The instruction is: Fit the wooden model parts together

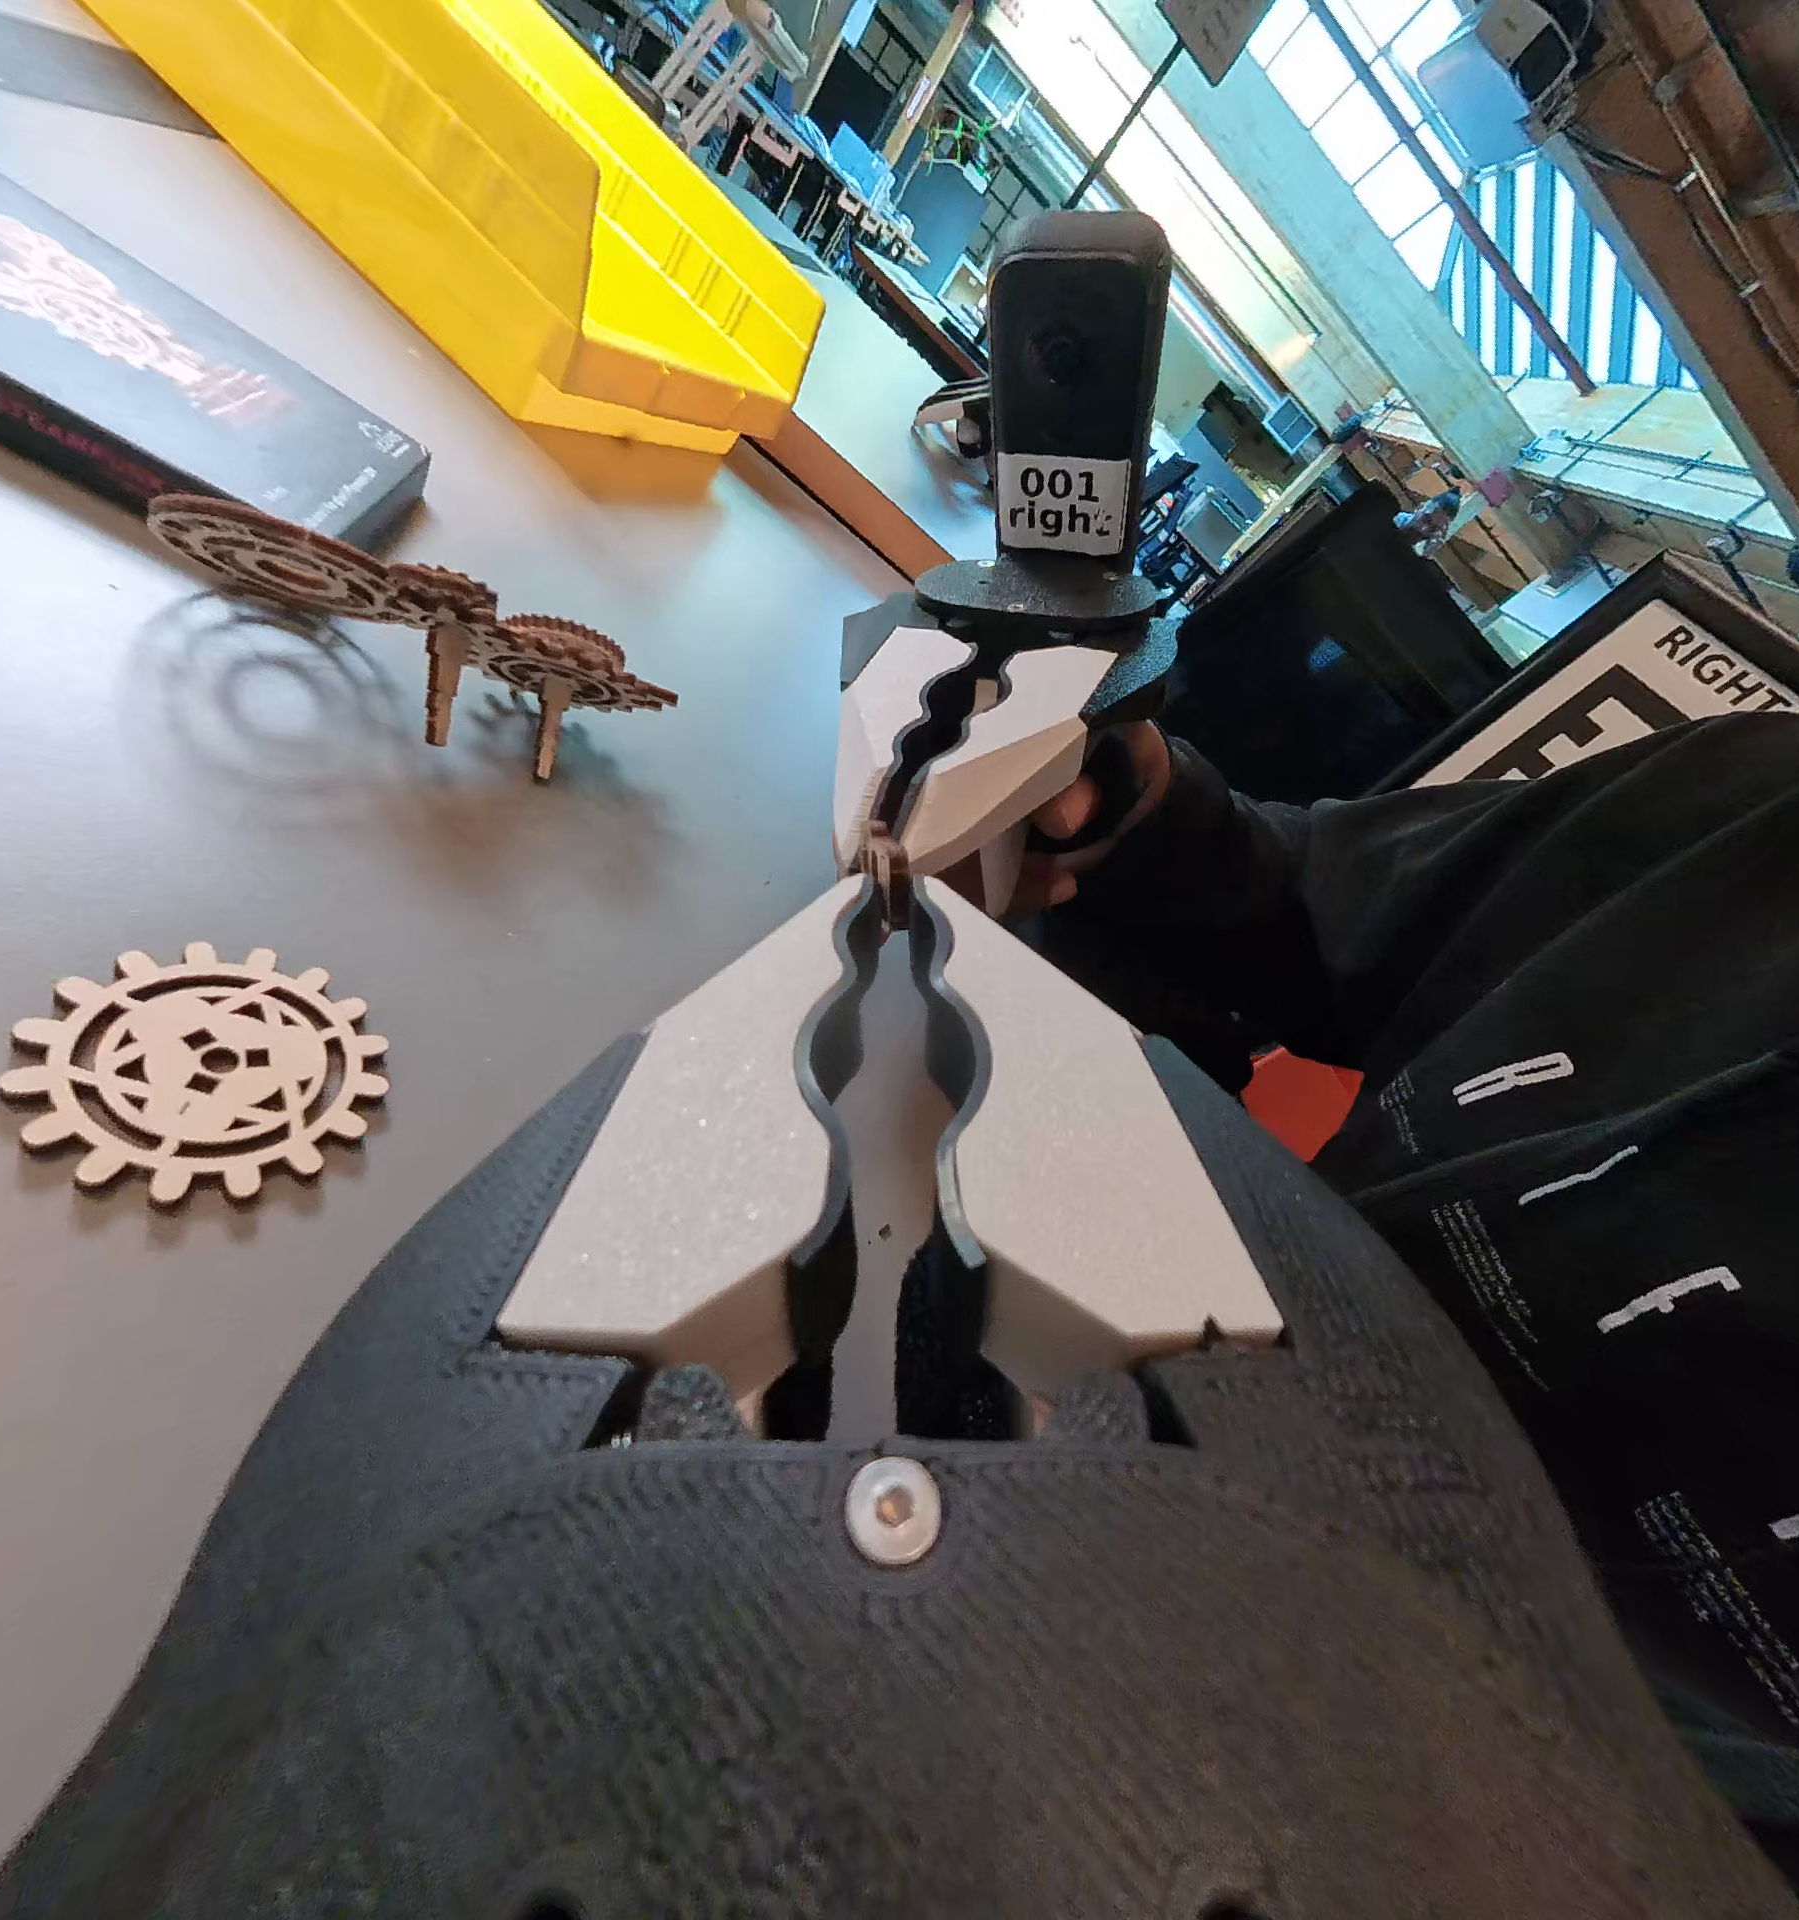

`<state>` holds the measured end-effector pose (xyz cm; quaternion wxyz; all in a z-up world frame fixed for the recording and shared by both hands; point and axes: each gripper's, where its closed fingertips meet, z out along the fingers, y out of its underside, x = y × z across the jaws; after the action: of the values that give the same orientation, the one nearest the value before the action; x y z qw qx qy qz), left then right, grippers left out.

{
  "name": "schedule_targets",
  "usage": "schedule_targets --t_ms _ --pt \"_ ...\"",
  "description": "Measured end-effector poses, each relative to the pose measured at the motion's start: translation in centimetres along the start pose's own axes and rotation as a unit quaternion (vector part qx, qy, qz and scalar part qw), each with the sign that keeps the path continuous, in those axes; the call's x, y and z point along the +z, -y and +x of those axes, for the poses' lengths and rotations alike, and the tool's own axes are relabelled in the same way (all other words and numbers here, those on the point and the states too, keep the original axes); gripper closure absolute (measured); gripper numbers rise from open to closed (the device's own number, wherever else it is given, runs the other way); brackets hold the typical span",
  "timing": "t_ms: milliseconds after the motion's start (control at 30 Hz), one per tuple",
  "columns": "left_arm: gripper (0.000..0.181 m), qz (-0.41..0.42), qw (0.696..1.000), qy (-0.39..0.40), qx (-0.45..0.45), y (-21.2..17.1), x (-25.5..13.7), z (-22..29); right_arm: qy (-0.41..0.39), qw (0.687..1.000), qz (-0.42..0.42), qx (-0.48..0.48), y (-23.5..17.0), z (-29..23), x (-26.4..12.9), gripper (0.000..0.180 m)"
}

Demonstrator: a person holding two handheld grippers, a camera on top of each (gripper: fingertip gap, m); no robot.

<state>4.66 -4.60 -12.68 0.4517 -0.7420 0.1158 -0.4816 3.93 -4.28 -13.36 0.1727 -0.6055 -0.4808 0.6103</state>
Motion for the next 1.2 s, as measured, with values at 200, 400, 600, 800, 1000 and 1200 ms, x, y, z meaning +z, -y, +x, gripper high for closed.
schedule_targets --t_ms 200,400,600,800,1000,1200 --pt "0.176 0.012 0.999 -0.003 0.030 0.5 -0.1 0.8 -0.003 0.999 0.033 -0.019 0.7 -0.4 -0.1 0.180" --pt "0.176 0.008 0.999 -0.051 0.017 0.5 -0.7 1.3 0.008 0.997 0.052 -0.053 0.9 -1.0 0.3 0.180" --pt "0.176 0.019 0.996 -0.076 0.051 0.9 -0.9 2.3 0.049 0.995 0.087 -0.030 1.7 -2.2 0.0 0.179" --pt "0.176 -0.021 0.991 -0.034 0.128 0.1 -0.8 1.6 0.015 0.997 0.063 -0.031 1.0 -1.5 0.3 0.179" --pt "0.176 -0.052 0.978 -0.020 0.203 -0.6 -0.6 1.7 0.090 0.990 0.047 0.100 0.0 -1.5 0.2 0.179" --pt "0.176 -0.052 0.985 -0.016 0.161 -0.5 -0.6 1.1 0.013 0.999 0.018 -0.045 0.1 -0.8 0.4 0.178"
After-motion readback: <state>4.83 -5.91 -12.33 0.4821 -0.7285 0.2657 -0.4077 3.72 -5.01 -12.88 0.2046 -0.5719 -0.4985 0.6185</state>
